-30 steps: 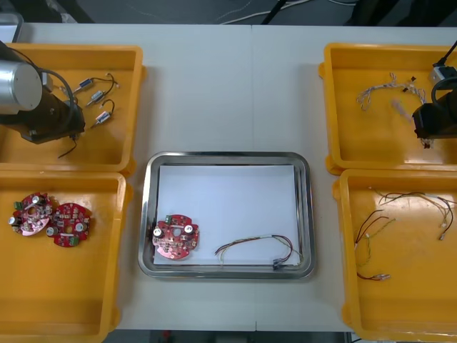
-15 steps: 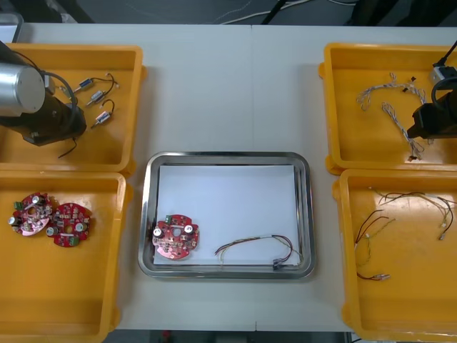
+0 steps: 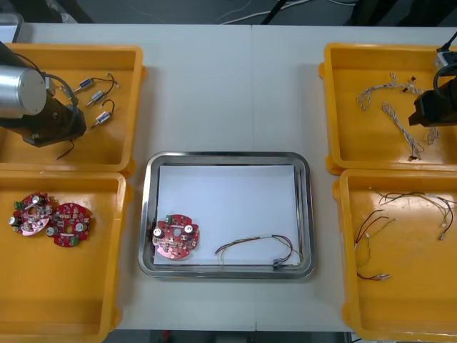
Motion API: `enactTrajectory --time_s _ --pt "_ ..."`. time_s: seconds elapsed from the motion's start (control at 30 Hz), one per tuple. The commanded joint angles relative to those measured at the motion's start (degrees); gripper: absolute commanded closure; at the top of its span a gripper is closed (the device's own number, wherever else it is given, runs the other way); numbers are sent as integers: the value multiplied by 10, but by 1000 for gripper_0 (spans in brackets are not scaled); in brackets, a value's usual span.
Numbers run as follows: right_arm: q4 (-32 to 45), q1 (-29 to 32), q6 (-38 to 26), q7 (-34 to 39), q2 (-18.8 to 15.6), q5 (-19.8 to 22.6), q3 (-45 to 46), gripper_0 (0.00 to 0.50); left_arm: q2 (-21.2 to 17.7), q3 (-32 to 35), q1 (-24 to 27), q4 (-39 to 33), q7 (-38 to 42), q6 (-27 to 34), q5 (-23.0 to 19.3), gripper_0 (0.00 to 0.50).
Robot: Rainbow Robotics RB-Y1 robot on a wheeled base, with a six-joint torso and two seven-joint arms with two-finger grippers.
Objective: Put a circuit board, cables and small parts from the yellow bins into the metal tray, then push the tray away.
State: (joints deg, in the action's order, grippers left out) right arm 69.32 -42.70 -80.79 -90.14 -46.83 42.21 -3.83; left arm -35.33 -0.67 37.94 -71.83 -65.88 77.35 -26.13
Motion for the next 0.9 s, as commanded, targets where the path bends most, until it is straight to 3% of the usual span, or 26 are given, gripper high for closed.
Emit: enactTrajectory --time_s 0.03,0.23,0.47,0.7,0.9 --pt "-56 -62 17 -31 2 -5 15 0 -19 14 24 -46 12 49 3 500" --pt "-125 -108 42 -41 11 -9 -18 0 -26 49 24 -130 18 155 -8 500" --pt "-179 -139 61 -57 36 -15 -20 0 -37 54 29 -208 34 240 -17 500" --pt "-248 -157 87 -156 58 -21 -21 0 -44 32 31 -299 133 302 -105 500" --pt "-263 -157 92 -217 62 -20 -39 0 -43 -10 31 -356 191 326 -142 500"
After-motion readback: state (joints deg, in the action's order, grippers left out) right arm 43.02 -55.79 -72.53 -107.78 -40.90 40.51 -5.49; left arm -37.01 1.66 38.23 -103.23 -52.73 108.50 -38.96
